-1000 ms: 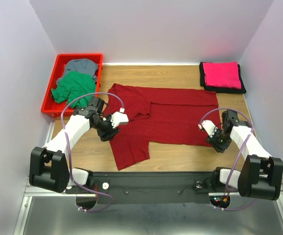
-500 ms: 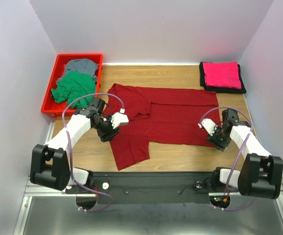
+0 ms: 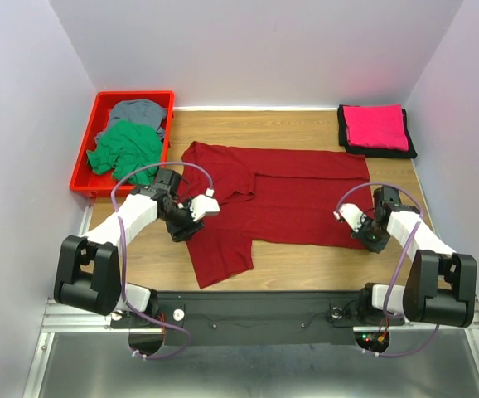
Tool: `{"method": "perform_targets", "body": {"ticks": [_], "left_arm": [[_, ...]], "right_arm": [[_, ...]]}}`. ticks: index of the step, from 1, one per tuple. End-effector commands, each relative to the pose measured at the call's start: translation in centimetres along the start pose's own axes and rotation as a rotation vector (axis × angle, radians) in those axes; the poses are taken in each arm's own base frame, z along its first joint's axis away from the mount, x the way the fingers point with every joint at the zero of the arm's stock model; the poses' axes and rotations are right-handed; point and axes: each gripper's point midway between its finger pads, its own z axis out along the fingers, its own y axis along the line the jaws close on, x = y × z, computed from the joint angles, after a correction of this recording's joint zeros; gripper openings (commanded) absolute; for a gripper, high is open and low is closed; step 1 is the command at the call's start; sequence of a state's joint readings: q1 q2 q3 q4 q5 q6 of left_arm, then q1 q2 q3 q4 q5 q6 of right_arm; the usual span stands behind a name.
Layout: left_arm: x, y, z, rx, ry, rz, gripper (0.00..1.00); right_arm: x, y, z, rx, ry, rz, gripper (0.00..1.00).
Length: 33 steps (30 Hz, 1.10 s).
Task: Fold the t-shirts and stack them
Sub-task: Fold the tshirt
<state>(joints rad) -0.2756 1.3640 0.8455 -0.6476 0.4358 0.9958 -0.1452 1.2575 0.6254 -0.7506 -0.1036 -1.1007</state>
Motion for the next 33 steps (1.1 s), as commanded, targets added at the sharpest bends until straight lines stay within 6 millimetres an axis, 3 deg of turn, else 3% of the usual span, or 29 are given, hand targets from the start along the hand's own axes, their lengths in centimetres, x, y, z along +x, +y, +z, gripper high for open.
{"method": "perform_targets", "body": {"ticks": [1, 8, 12, 14, 16, 19, 23, 29, 33], "left_arm": [[0.4, -0.1, 0.7, -0.017, 0.012, 0.059, 0.6], [0.8, -1.4, 2.9, -0.004, 0.036, 0.122, 0.6], [1.8, -1.6, 4.3, -0.009, 0.076, 0.132, 0.58], [2.4, -1.6, 5.0, -0.01, 0.104, 0.135, 0.54], [3.2, -1.8, 5.2, 0.002, 0.137, 0.135, 0.45], [3.1, -2.2, 4.5, 0.016, 0.141, 0.156, 0.18], [1.9, -2.4, 2.4, 0.006, 0.112, 0.182, 0.0], [1.2, -4.0, -0.4, 0.04, 0.093, 0.194, 0.0], [0.8, -3.8, -1.7, 0.04, 0.077, 0.182, 0.0]], "right_arm": [[-0.4, -0.8, 0.2, 0.029, -0.015, 0.007, 0.2], [-0.8, -1.3, -0.1, 0.041, -0.024, 0.024, 0.04], [-0.8, -1.3, -0.1, 0.039, -0.023, 0.034, 0.0], [-0.9, -1.5, -0.2, 0.045, -0.023, 0.031, 0.01], [-0.9, -1.7, -0.4, 0.05, -0.021, 0.033, 0.01], [-1.0, -2.1, -1.1, 0.067, -0.021, 0.033, 0.0], [-1.1, -2.2, -2.5, 0.088, -0.026, 0.027, 0.0], [-1.0, -1.3, -4.9, 0.067, -0.022, -0.005, 0.01], [-0.9, -1.5, -5.4, 0.063, -0.008, -0.015, 0.01]]}}
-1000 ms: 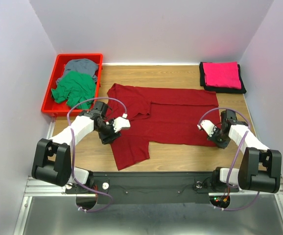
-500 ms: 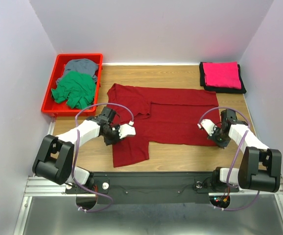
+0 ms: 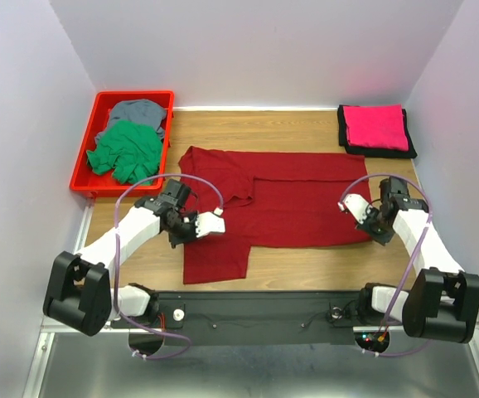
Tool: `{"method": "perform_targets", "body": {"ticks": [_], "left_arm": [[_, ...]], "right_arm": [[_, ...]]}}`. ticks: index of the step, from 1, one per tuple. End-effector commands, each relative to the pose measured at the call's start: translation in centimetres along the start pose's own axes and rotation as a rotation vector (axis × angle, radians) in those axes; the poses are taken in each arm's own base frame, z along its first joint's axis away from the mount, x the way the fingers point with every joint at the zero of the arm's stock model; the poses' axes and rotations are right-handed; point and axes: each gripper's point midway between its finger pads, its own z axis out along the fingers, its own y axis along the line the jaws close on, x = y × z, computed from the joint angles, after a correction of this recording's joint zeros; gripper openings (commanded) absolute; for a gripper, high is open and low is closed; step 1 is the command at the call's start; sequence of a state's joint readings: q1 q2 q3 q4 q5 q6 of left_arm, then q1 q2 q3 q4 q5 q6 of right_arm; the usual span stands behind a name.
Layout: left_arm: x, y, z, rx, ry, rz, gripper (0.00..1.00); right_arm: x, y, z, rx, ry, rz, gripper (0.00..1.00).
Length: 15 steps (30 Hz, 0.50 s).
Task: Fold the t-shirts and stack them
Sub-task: Fold the tshirt
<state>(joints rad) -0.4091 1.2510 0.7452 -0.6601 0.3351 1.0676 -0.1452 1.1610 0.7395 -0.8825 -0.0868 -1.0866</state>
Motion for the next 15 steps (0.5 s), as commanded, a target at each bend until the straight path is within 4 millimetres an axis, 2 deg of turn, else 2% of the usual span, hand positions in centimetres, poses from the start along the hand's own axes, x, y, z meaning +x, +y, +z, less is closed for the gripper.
{"method": "perform_targets", "body": {"ticks": [1, 4, 5, 14, 15], "left_arm": [[-0.3, -0.6, -2.2, 0.05, -0.011, -0.011, 0.0], [-0.5, 0.6, -3.2, 0.064, -0.024, -0.06, 0.0], [-0.6, 1.4, -3.5, 0.071, -0.03, -0.079, 0.0], [-2.2, 5.1, -3.4, 0.118, -0.052, -0.119, 0.0], [-2.6, 6.0, -3.8, 0.112, -0.058, -0.117, 0.0]], "right_arm": [[0.2, -0.2, -1.1, -0.015, 0.018, -0.022, 0.01], [-0.3, -1.0, -1.0, -0.029, 0.018, -0.022, 0.01], [-0.9, -1.9, -1.4, -0.02, 0.008, -0.019, 0.01], [-3.8, -6.0, -0.8, -0.066, -0.018, -0.029, 0.01], [-3.8, -6.2, -0.2, -0.088, -0.005, -0.032, 0.01]]}}
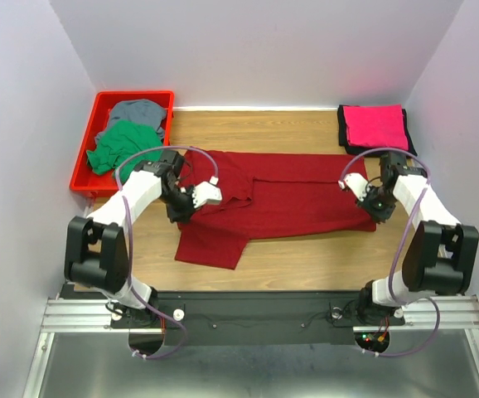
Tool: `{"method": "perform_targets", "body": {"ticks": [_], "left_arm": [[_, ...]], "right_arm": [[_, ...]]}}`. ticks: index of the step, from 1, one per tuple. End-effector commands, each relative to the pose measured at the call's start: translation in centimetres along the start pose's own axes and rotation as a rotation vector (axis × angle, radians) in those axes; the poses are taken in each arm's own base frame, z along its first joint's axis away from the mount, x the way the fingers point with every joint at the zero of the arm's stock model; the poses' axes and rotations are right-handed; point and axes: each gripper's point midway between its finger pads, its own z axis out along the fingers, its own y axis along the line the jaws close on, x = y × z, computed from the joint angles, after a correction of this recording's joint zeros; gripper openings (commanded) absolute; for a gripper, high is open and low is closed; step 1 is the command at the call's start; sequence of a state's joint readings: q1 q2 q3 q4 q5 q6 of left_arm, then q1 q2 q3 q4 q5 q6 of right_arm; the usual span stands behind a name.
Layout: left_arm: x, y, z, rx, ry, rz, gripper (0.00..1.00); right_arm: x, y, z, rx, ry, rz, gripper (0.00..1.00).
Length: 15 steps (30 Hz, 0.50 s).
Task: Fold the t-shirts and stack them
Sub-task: Fold the tshirt
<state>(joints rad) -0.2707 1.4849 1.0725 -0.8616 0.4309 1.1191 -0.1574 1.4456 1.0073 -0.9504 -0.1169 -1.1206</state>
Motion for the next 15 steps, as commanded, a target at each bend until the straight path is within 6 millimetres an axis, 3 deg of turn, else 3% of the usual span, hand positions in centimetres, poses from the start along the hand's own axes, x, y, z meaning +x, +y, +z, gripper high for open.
{"method": "perform_targets", "body": {"ticks": [1, 9, 14, 15], "left_arm": [[-1.3, 1.4, -1.5, 0.027, -0.034, -0.013, 0.0], [-3.0, 6.7, -2.5, 0.06, -0.045, -0.06, 0.0], [-3.8, 9.9, -2.0, 0.057, -0.045, -0.084, 0.0], [-3.9, 10.3, -1.8, 0.058, -0.043, -0.086, 0.0]], "right_arm": [[-1.2, -1.9, -0.4, -0.005, -0.02, -0.022, 0.01], [-3.5, -6.1, 0.3, -0.005, -0.035, -0.041, 0.01], [-5.3, -9.1, 1.6, -0.014, -0.053, -0.028, 0.01], [-5.1, -8.9, 2.2, -0.031, -0.046, -0.022, 0.01]]}}
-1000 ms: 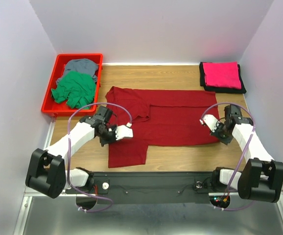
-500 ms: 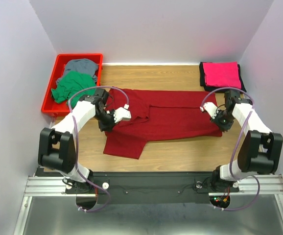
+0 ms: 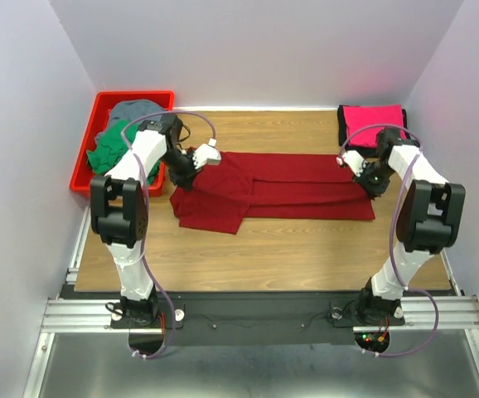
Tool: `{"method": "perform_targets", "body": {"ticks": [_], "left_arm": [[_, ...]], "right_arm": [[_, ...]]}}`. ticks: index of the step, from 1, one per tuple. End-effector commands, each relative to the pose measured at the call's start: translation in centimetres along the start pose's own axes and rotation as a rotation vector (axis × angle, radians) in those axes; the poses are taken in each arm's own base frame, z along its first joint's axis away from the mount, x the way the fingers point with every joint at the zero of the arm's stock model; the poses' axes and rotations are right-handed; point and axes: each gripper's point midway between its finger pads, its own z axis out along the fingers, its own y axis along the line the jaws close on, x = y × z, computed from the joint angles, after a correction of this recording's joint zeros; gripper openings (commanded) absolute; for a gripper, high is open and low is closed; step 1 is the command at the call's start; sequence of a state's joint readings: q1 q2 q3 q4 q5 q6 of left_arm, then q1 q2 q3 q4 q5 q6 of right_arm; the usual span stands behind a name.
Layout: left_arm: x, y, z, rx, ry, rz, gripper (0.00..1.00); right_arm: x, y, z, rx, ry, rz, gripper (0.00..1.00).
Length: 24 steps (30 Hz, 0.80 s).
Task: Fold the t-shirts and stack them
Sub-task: Fold the tshirt
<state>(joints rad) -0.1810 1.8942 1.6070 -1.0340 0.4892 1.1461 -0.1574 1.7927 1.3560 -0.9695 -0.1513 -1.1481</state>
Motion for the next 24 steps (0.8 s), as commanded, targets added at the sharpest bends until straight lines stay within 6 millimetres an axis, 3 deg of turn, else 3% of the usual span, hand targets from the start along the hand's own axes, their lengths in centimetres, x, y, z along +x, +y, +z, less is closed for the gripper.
{"method": "perform_targets", "body": {"ticks": [1, 8, 18, 19, 20, 21, 22, 24], "left_arm": [[-0.7, 0.7, -0.7, 0.025, -0.007, -0.017, 0.0], [-1.1, 3.3, 0.9, 0.024, -0.006, -0.067, 0.0], [-1.3, 5.4, 2.5, -0.035, -0.025, -0.119, 0.01], [-1.1, 5.8, 2.9, -0.045, -0.023, -0.138, 0.1], [-1.1, 6.0, 3.0, -0.052, -0.023, -0.136, 0.16], [-1.0, 6.2, 2.9, -0.06, -0.023, -0.153, 0.22], [-1.0, 6.4, 2.9, -0.07, -0.028, -0.165, 0.27], [-1.6, 7.1, 1.7, -0.115, -0.064, -0.184, 0.38]], "right_arm": [[-1.3, -2.4, -0.1, 0.013, -0.031, 0.0, 0.0], [-1.7, -4.3, 2.2, -0.013, -0.015, -0.007, 0.01], [-1.5, -4.9, 4.2, -0.04, 0.009, 0.009, 0.04], [-1.4, -5.0, 4.5, -0.042, 0.012, 0.023, 0.13], [-1.5, -5.0, 4.6, -0.041, 0.014, 0.022, 0.13], [-1.4, -4.8, 4.7, -0.045, 0.016, 0.042, 0.26], [-1.6, -5.2, 4.5, -0.036, 0.012, 0.055, 0.31], [-2.1, -5.5, 3.9, -0.018, -0.003, 0.094, 0.41]]}}
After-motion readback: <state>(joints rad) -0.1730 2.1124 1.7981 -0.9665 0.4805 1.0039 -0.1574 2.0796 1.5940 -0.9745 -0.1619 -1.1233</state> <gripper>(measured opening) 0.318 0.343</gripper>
